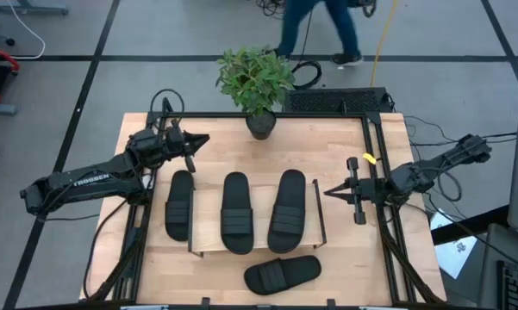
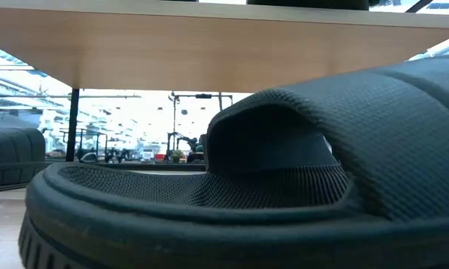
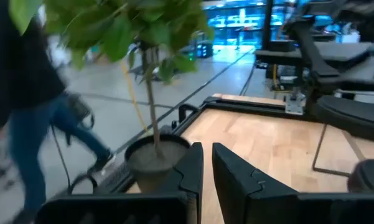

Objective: Pick and place slides into the shelf
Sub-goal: Put the black slipper under the shelf

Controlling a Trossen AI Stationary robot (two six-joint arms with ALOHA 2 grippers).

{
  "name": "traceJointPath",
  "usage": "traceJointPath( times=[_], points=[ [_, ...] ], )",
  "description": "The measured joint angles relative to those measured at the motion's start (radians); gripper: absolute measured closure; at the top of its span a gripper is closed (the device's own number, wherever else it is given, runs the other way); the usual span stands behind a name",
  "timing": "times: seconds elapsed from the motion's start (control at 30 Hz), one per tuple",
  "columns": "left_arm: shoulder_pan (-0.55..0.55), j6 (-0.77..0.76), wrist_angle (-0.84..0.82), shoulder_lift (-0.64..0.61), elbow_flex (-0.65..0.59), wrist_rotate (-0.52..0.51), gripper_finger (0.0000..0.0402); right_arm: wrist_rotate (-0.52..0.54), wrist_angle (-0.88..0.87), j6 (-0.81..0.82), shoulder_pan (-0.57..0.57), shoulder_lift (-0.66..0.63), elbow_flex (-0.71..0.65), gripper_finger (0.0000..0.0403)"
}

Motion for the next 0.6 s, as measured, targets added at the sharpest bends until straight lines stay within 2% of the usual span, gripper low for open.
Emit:
traceJointPath(
  times=[0.17, 0.33, 0.47, 0.6],
  points=[
    [0.000, 0.105, 0.002, 0.000, 0.000, 0.017, 0.0366, 0.008, 0.114, 0.010, -0.104, -0.063, -0.112, 0.0403],
    [0.000, 0.178, 0.007, 0.000, 0.000, 0.017, 0.0366, -0.109, 0.148, 0.062, -0.266, -0.143, -0.176, 0.0403],
    [0.000, 0.203, 0.013, 0.000, 0.000, 0.016, 0.0366, -0.280, 0.193, 0.070, -0.336, -0.217, -0.232, 0.0403],
    [0.000, 0.210, 0.014, 0.000, 0.000, 0.017, 0.0366, -0.306, 0.323, 0.078, -0.358, -0.249, -0.327, 0.0403]
  ],
)
